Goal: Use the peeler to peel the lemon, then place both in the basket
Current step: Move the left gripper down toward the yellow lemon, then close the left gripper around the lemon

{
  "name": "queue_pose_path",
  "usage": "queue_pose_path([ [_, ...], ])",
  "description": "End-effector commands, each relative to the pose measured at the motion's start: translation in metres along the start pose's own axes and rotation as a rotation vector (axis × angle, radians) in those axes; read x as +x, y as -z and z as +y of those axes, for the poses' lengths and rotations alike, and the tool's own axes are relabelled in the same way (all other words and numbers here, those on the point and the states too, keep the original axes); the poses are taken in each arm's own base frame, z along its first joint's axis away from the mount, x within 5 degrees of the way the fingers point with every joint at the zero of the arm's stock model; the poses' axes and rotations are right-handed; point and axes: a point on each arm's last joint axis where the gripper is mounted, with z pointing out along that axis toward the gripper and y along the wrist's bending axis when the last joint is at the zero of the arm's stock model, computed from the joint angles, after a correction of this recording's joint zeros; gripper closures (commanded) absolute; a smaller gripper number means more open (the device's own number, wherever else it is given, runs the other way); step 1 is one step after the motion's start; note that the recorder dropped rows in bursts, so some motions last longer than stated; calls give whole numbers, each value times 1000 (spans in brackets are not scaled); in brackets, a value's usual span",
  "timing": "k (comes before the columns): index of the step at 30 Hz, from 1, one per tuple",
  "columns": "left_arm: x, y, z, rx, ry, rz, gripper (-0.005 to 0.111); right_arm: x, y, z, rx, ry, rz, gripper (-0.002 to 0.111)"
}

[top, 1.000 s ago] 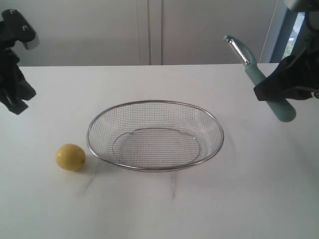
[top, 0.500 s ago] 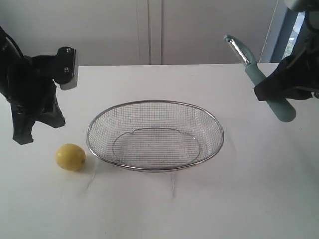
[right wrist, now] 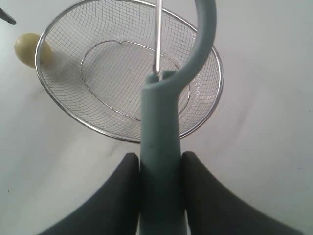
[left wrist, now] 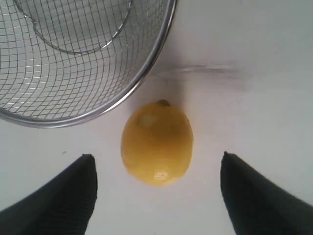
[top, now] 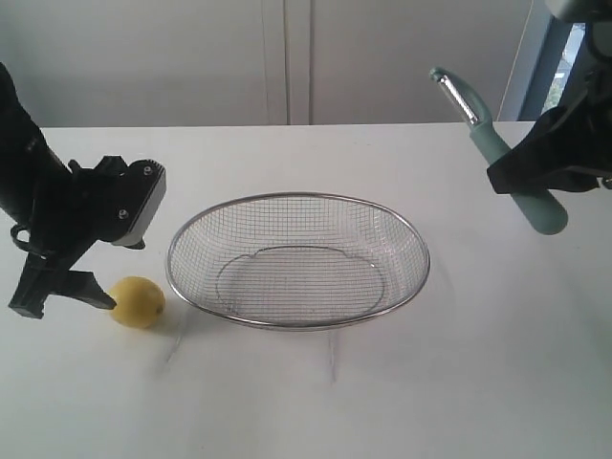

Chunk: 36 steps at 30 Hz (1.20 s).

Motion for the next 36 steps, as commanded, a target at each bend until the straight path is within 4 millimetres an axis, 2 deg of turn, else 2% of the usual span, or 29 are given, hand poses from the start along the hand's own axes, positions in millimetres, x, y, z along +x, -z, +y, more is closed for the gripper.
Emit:
queue_pose_path([
  [1, -1, -9, 0, 14, 7, -13, 33, 1, 0, 0, 4, 6, -6, 108],
  [19, 7, -46, 4, 64, 25, 5, 33, 1, 0, 0, 4, 6, -6, 108],
  [36, 12, -70, 5, 97, 38, 14, 33, 1, 0, 0, 4, 6, -6, 108],
])
